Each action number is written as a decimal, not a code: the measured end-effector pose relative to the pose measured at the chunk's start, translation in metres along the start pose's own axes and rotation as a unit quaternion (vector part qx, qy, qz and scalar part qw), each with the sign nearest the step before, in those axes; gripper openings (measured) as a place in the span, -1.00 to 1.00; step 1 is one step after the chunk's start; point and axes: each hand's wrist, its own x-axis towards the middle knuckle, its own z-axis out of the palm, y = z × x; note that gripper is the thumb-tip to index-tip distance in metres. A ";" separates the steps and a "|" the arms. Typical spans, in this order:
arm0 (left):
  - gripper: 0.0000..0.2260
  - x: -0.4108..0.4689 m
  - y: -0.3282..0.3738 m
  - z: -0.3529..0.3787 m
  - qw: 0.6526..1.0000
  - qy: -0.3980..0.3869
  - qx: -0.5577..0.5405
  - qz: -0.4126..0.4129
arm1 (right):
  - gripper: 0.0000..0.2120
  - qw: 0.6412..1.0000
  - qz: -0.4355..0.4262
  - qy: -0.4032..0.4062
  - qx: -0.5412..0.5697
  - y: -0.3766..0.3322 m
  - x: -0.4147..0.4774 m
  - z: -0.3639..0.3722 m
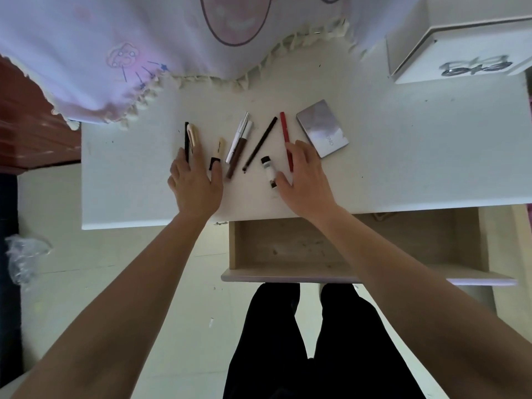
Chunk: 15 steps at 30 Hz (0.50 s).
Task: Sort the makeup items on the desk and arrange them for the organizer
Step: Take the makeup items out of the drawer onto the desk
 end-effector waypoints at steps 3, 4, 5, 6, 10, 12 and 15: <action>-0.45 -0.010 0.003 0.003 0.999 0.011 0.021 0.043 | -0.47 0.999 -0.009 0.005 -0.045 0.007 -0.012 -0.006; -0.47 -0.016 0.006 0.005 0.997 0.019 0.032 0.065 | -0.49 0.998 -0.018 0.017 -0.061 0.012 -0.019 -0.009; -0.49 -0.024 0.011 0.007 0.995 0.024 0.040 0.089 | -0.53 0.996 -0.029 0.034 -0.076 0.017 -0.027 -0.012; -0.51 -0.033 0.015 0.010 0.992 0.026 0.043 0.115 | -0.58 0.994 -0.044 0.052 -0.087 0.023 -0.036 -0.016; -0.53 -0.074 0.034 0.028 0.976 0.005 0.041 0.214 | -0.83 0.987 -0.113 0.069 -0.090 0.057 -0.079 -0.030; -0.50 -0.090 0.037 0.039 0.969 -0.025 0.057 0.241 | -0.90 0.989 -0.101 0.053 -0.089 0.078 -0.099 -0.031; -0.47 -0.098 0.037 0.051 0.966 -0.057 0.077 0.238 | -0.92 0.992 -0.051 0.018 -0.115 0.111 -0.123 -0.028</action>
